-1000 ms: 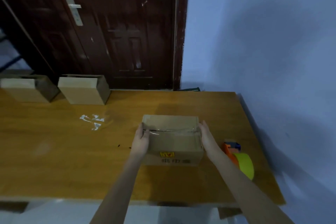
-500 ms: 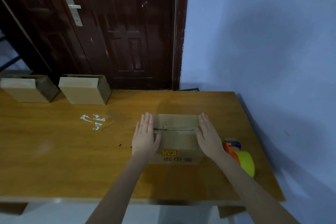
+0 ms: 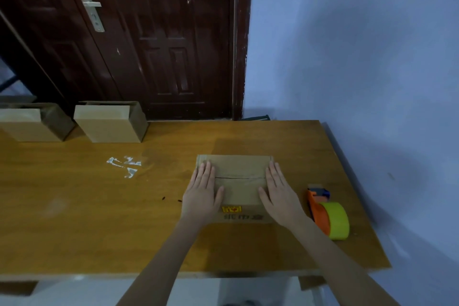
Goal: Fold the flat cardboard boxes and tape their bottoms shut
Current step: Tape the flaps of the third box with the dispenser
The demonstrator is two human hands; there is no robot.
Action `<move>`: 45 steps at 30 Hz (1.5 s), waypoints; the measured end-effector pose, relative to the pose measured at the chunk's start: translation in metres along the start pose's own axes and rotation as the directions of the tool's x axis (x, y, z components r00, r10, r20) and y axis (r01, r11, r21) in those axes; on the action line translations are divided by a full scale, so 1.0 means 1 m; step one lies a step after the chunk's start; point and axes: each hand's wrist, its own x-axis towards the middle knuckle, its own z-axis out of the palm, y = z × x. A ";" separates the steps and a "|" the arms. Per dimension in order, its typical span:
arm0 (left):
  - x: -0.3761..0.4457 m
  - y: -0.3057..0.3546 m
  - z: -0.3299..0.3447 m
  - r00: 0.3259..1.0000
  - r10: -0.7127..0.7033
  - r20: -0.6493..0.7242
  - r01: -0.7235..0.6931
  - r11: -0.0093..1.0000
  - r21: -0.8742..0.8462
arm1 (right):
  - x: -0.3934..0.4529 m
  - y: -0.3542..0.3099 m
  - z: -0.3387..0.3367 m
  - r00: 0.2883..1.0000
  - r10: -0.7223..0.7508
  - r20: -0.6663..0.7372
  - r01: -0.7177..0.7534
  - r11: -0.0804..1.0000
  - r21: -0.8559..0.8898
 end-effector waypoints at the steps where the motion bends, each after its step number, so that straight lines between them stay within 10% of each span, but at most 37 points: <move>1: 0.000 0.000 0.001 1.000 -0.007 -0.004 0.007 1.000 0.000 | 0.002 0.000 -0.002 1.000 -0.003 0.026 0.003 1.000 -0.007; 6: 0.003 0.004 -0.006 0.999 -0.016 0.033 0.016 1.000 0.000 | 0.001 0.004 -0.012 0.999 -0.014 -0.046 0.016 0.999 0.037; 11: 0.028 -0.014 -0.038 1.000 0.008 -0.009 -0.007 1.000 0.024 | -0.030 -0.015 -0.024 0.870 0.387 -0.304 -0.258 0.885 0.387; 14: 0.061 -0.029 -0.048 0.998 -0.039 0.059 0.044 0.995 -0.087 | -0.046 -0.036 -0.029 0.740 0.607 0.289 -0.577 0.352 0.737; 17: 0.090 -0.042 -0.048 0.957 -0.092 0.275 0.172 0.943 -0.285 | -0.050 -0.060 -0.024 0.659 0.351 0.665 -0.685 -0.086 0.724; 24: 0.091 -0.033 -0.044 0.868 -0.110 0.485 0.350 0.829 -0.437 | -0.026 -0.095 0.001 0.687 0.302 0.661 -0.654 -0.139 0.743; 45: 0.015 0.025 -0.010 0.936 -0.156 0.315 0.320 0.749 -0.580 | 0.029 0.011 -0.037 0.902 0.338 0.268 -0.406 0.453 0.794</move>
